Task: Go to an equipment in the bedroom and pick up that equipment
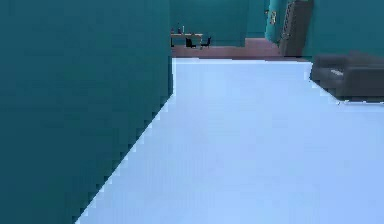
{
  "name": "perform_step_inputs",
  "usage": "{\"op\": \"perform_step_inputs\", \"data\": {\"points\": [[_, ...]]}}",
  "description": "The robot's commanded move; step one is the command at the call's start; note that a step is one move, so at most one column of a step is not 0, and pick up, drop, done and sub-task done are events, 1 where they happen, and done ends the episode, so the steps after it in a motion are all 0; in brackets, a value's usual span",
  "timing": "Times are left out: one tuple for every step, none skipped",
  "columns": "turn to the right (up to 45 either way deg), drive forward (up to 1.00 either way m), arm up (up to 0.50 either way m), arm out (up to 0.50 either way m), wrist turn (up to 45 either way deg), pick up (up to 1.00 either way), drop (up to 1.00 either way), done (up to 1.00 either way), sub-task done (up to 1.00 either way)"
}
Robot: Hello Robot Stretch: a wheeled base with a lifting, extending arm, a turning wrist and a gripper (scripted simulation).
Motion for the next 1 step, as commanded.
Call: {"op": "perform_step_inputs", "data": {"points": [[0.0,1.0,0.0,0.0,0.0,0.0,0.0,0.0,0.0]]}}
